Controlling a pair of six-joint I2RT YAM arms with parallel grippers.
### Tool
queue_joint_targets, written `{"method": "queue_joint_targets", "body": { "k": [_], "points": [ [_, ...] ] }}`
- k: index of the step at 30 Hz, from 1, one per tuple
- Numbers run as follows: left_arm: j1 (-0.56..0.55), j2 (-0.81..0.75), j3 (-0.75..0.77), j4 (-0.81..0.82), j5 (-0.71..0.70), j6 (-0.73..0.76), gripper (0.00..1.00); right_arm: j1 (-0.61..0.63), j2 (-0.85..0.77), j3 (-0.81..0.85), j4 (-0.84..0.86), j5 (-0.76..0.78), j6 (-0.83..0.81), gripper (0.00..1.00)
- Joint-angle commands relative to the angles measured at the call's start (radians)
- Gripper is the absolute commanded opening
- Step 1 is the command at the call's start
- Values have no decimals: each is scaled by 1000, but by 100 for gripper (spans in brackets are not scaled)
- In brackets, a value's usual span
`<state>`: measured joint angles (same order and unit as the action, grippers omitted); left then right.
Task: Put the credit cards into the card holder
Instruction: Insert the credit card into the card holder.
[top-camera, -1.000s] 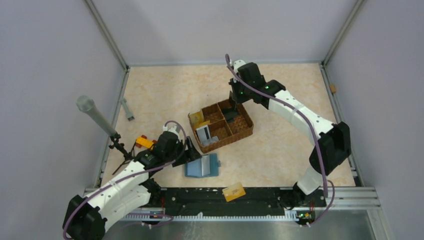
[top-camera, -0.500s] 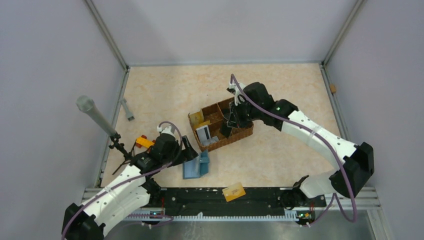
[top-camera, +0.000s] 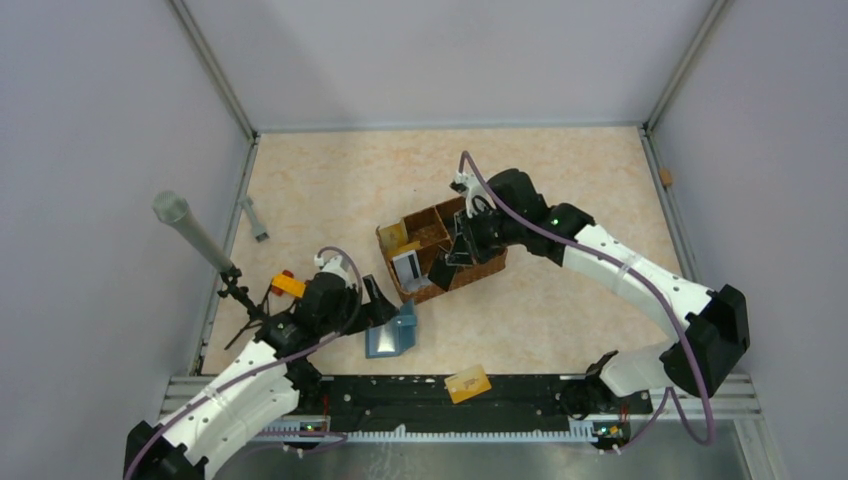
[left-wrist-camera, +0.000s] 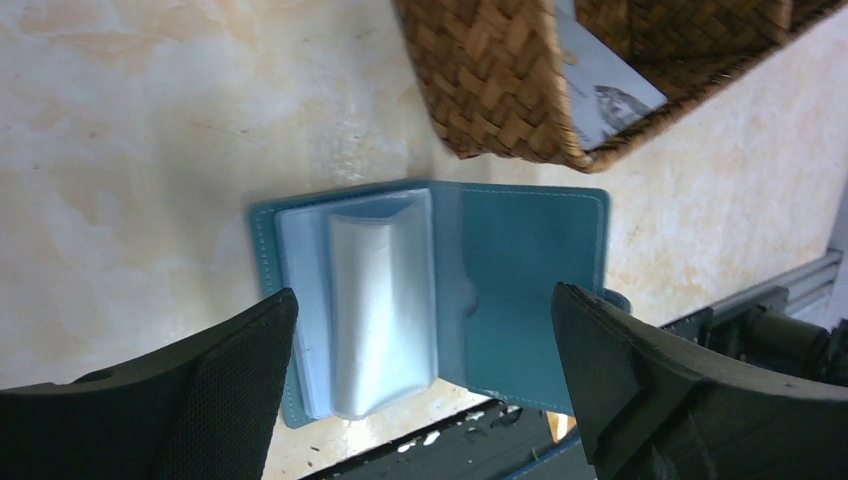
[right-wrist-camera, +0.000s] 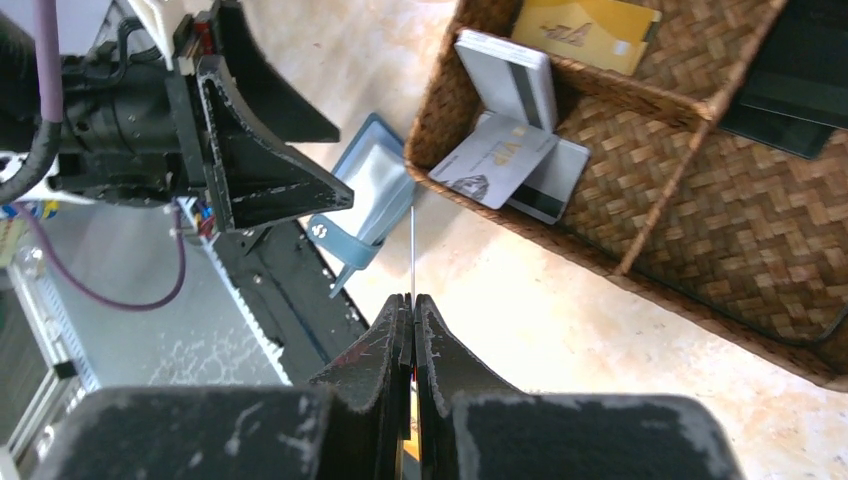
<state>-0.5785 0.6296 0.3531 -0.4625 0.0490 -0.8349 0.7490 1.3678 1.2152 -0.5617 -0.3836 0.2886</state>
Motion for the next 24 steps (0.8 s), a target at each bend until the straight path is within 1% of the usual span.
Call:
{"method": "queue_joint_targets", "body": {
  "k": [1,4,6,7,9,12,14,16,18,19,22,24],
  "points": [
    [-4,-72,28,87,83,60,99,11,-30,36,14,-133,-44,0],
    [-4,-163,61,102,91,130,99,13,-27,63,-24,-210,-95,0],
    [-3,-221,76,152,121,173,99,18,-26,85,-56,-262,-127,0],
    [-3,-247,77,194,159,193,99,20,-23,95,-69,-298,-142,0],
    [-3,-271,67,300,282,206,99,34,-14,110,-90,-364,-166,0],
    [-4,-217,84,409,465,189,99,69,11,135,-104,-411,-193,0],
    [-4,-132,124,416,572,189,99,94,33,150,-116,-427,-209,0],
    [-5,-72,166,403,636,199,97,121,53,165,-122,-441,-225,0],
    [-5,-42,177,408,679,206,88,138,66,175,-119,-454,-234,0],
    [-5,-37,176,420,696,203,80,141,73,180,-119,-455,-235,0],
    [-5,-37,157,479,734,173,50,141,77,189,-115,-425,-234,0],
    [-5,-40,140,504,748,157,35,142,73,189,-103,-396,-226,0]
  ]
}}
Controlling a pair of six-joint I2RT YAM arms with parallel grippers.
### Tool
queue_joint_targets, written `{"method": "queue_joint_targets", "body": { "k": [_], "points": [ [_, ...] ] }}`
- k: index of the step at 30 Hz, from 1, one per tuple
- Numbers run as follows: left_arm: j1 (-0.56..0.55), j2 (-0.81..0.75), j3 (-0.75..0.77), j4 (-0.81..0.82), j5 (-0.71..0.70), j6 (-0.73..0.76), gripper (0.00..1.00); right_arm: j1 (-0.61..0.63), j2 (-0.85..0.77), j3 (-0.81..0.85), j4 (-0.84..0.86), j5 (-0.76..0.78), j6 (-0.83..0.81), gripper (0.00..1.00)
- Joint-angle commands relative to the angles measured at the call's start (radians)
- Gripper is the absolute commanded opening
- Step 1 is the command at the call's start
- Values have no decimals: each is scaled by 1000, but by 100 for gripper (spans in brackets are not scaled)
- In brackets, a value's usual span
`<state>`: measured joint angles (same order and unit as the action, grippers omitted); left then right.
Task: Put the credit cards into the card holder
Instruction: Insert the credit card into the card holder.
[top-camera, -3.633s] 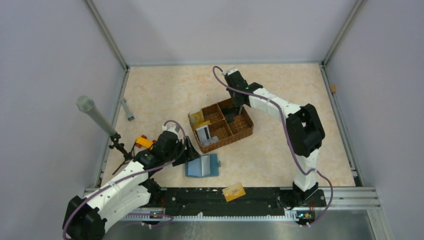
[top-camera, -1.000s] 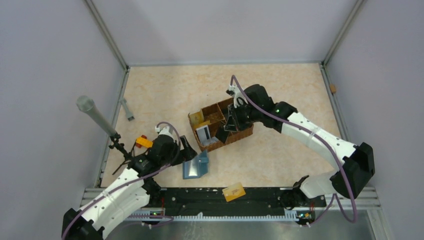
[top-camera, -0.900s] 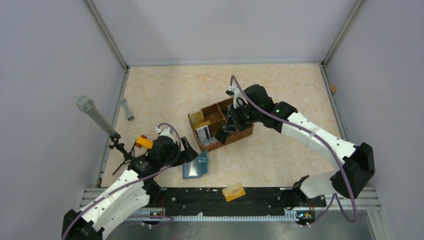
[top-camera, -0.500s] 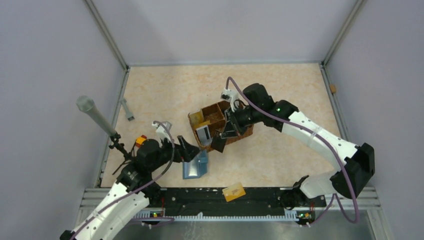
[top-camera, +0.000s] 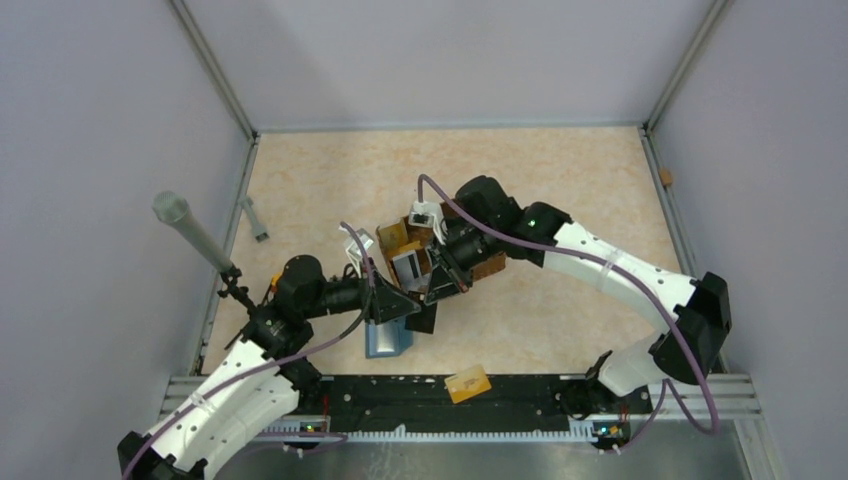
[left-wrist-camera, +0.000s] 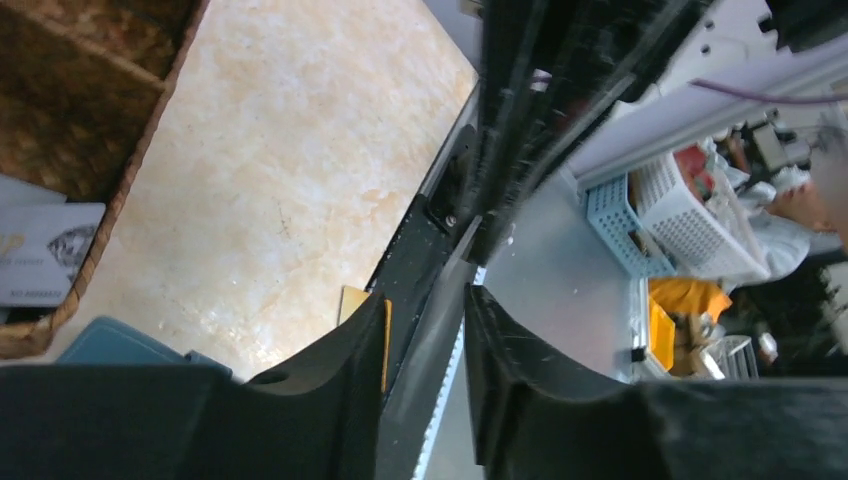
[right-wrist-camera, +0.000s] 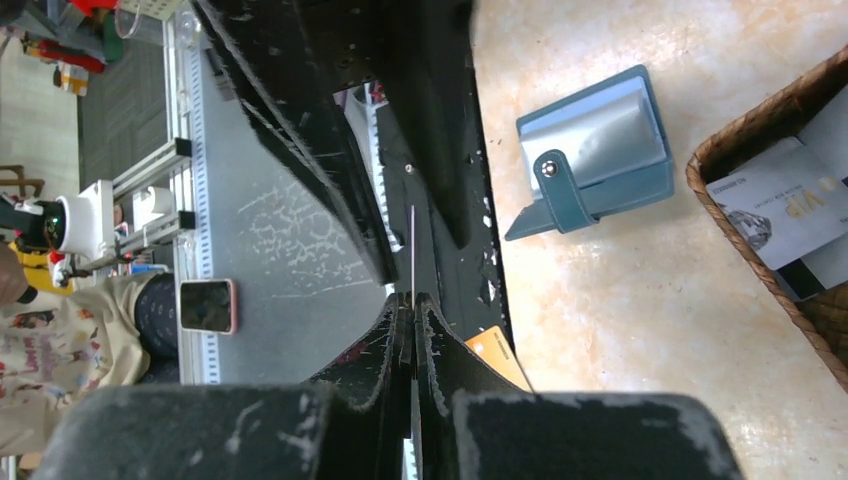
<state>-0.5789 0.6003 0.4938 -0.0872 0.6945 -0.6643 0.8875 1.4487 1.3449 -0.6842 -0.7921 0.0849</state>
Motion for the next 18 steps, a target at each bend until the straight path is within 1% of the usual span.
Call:
{"method": "queue_joint_targets", "body": {
  "k": [1,3,4,5,7,8,9,10,12,16,18],
  "points": [
    [-5,-13,-7,134,108,-20,25,4,-11,59,28,25,-16,0],
    [-6,-20,-20,139,107,-30,2,3,-19,56,51,62,5,0],
    [-5,-28,-25,141,100,-35,0,2,-25,50,67,89,17,4],
    [-5,-40,-32,148,89,-42,0,1,-35,42,85,115,31,14],
    [-4,-71,-46,160,39,-60,0,-2,-63,5,137,147,68,44],
    [-4,-97,-62,175,2,-77,0,-8,-84,-31,173,156,95,53],
    [-4,-118,-77,193,-41,-112,0,-14,-114,-68,230,159,125,61],
    [-4,-137,-94,217,-78,-142,0,-19,-137,-108,280,160,157,64],
    [-4,-167,-145,309,-118,-200,0,-31,-184,-182,371,154,223,67],
    [-5,-200,-192,385,-174,-255,0,-33,-234,-294,522,111,328,67],
    [-4,-205,-199,393,-177,-262,0,-33,-236,-344,621,75,401,65]
  ]
}}
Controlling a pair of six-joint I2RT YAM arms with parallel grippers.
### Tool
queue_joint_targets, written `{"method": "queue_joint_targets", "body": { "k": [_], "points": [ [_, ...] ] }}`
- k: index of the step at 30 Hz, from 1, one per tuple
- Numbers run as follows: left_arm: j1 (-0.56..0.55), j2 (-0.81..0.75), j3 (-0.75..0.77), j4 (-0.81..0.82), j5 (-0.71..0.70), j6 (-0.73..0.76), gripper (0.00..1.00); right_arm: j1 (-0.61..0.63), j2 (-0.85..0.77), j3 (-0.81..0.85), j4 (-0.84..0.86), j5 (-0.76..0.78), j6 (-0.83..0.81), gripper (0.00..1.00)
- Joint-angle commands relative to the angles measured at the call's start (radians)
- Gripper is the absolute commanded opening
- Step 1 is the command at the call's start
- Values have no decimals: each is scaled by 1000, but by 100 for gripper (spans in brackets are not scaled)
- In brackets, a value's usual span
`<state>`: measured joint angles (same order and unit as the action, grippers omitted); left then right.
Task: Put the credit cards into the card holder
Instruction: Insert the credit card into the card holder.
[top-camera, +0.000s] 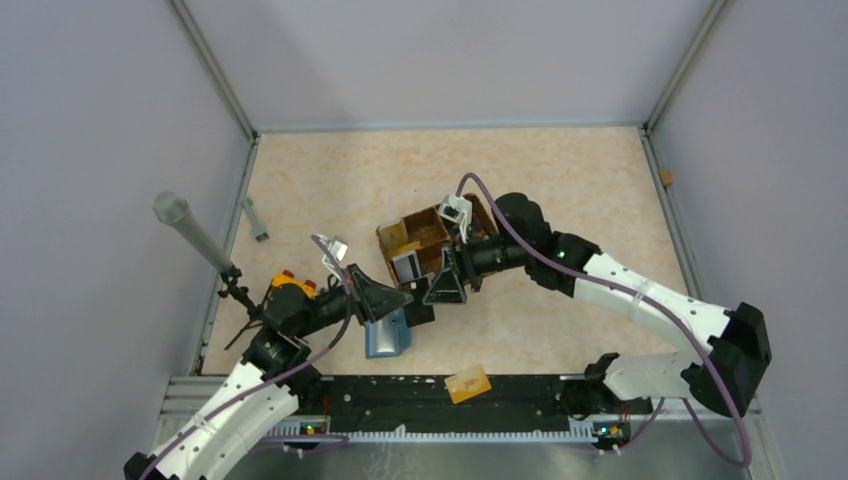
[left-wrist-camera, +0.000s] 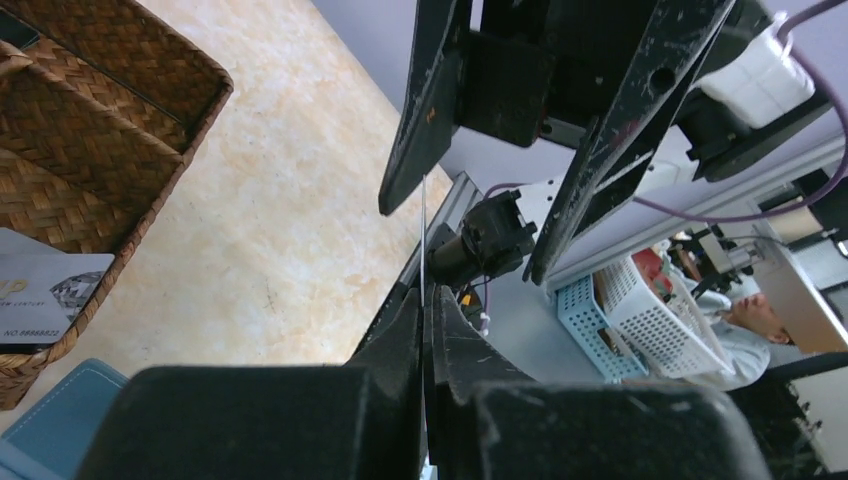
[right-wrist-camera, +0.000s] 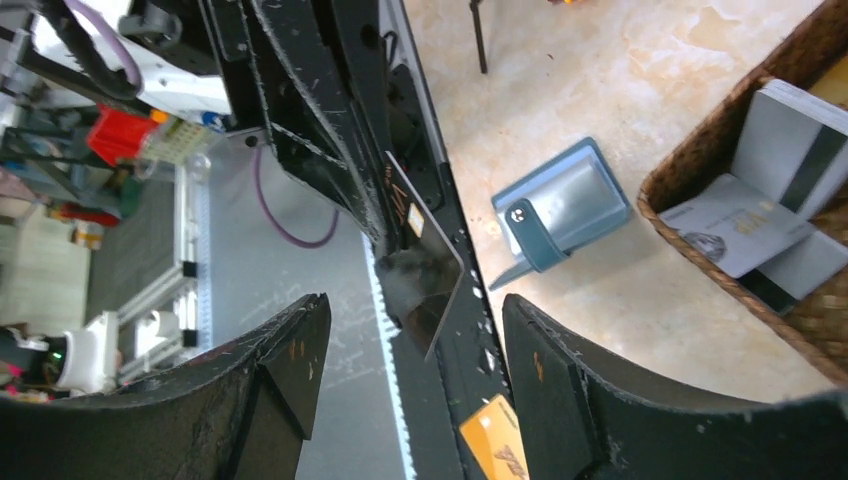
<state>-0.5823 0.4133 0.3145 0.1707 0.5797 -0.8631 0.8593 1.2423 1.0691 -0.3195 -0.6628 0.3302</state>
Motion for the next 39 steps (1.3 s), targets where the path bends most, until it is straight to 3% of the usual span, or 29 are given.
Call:
{"method": "queue_joint_targets", "body": {
  "k": [1,5,7,11,12,13,16,18,20,23,27,31,39],
  "points": [
    [-1,-18,-20,135,-62,-65,0,-4,-27,-89,297,-66,182,64],
    [-1,-22,-27,150,-56,-80,0,9,7,-128,406,-79,244,57],
    [-1,-28,-38,165,-58,-91,0,22,29,-126,410,-77,250,48],
    [-1,-25,-49,160,-53,-96,0,29,26,-141,460,-48,291,2],
    [-2,-26,-48,145,-54,-90,0,30,21,-144,453,-20,297,0],
    [-1,-29,-40,110,-63,-73,10,34,12,-144,431,22,301,0],
    [-1,-53,33,-209,-253,-7,67,62,-29,-154,337,220,303,0],
    [-1,-61,77,-408,-437,12,88,98,-51,-164,270,359,327,0],
    [0,-41,117,-581,-627,-2,97,163,-51,-159,211,504,374,0],
    [6,17,166,-710,-734,-5,99,257,-4,-122,151,642,443,0],
    [17,64,194,-759,-794,0,99,393,129,15,44,837,489,0],
    [38,64,199,-811,-984,2,99,495,292,182,-81,982,558,0],
    [76,-33,81,-818,-1160,-118,99,547,557,429,-260,1062,680,0]
  ]
}}
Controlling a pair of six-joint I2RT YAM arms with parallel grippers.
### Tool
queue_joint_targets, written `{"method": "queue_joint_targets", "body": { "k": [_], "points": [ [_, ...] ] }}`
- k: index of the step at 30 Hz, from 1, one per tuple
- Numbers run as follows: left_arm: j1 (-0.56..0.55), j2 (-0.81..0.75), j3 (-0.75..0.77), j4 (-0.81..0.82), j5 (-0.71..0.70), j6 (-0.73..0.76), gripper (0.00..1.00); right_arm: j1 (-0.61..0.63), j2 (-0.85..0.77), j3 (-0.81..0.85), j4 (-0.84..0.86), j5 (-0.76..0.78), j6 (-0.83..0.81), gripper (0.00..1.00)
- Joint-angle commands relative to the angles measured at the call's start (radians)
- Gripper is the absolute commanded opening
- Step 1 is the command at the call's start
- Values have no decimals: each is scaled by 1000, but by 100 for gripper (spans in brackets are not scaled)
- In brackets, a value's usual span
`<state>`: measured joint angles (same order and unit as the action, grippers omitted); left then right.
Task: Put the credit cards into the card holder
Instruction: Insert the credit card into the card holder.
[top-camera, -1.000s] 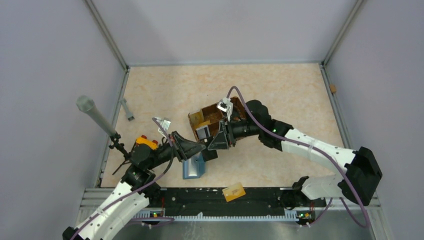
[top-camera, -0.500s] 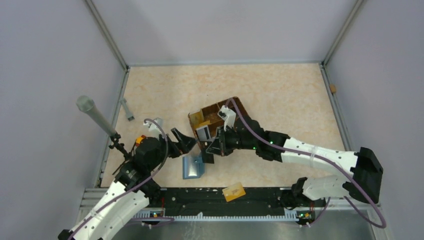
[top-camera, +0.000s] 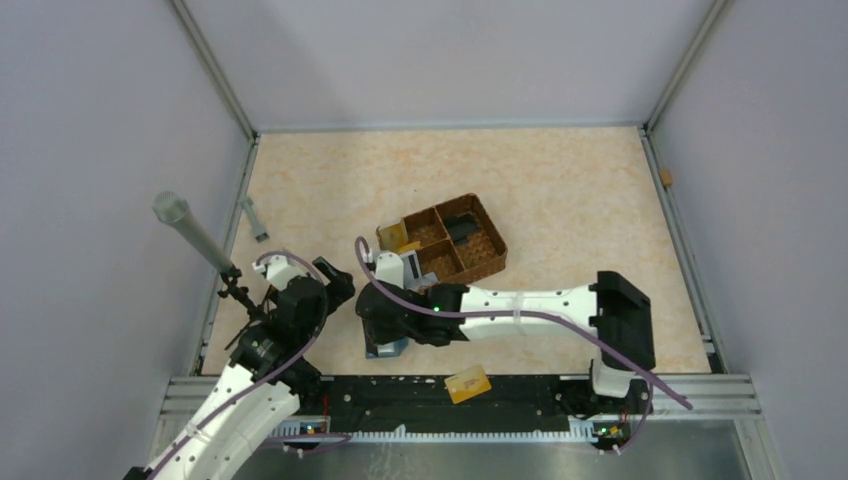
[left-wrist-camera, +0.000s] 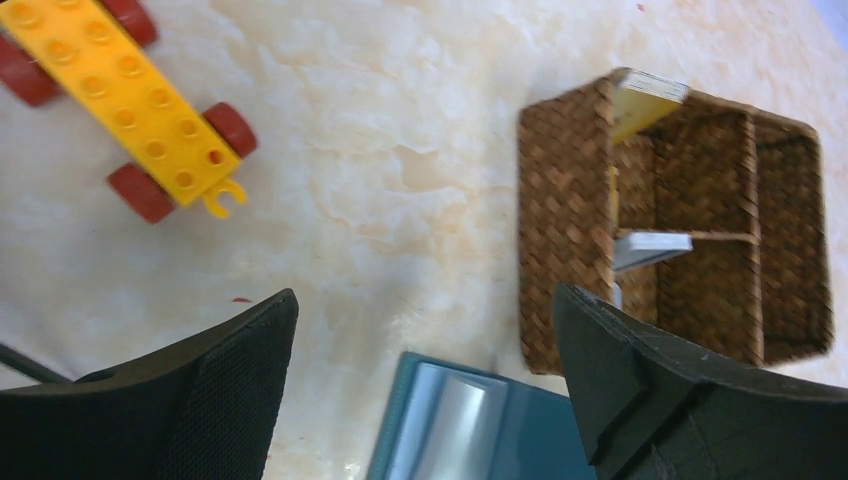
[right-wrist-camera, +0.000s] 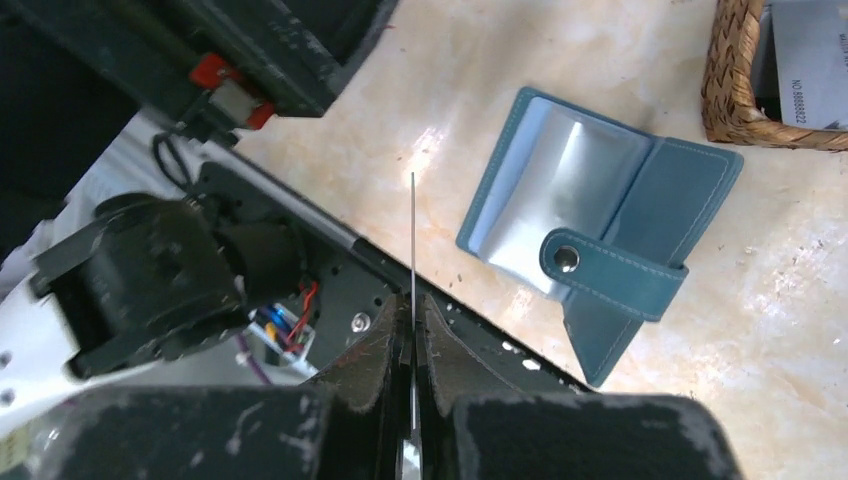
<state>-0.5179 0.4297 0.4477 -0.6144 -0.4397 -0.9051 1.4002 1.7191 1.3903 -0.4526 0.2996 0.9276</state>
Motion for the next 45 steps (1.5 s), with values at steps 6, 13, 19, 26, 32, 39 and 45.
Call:
{"method": "queue_joint_targets", "body": {
  "k": [6,13,19,26,32,39,45],
  "points": [
    [20,-116,-112,-37,-189,-128,99,6,207,246,-238,151,105,0],
    [19,-121,-127,-19,-154,-130,99,-3,354,411,-365,158,109,0],
    [19,-137,-134,-15,-152,-130,99,-21,419,447,-409,138,127,0],
    [20,-148,-142,-9,-116,-121,99,-23,485,523,-517,169,138,0],
    [19,-159,-142,-7,-92,-109,99,-24,503,540,-489,144,127,0],
    [20,-163,-140,-4,-82,-98,99,-25,511,545,-419,107,119,0],
    [19,-163,-139,-2,-76,-94,99,-36,536,554,-392,88,114,0]
  ]
}}
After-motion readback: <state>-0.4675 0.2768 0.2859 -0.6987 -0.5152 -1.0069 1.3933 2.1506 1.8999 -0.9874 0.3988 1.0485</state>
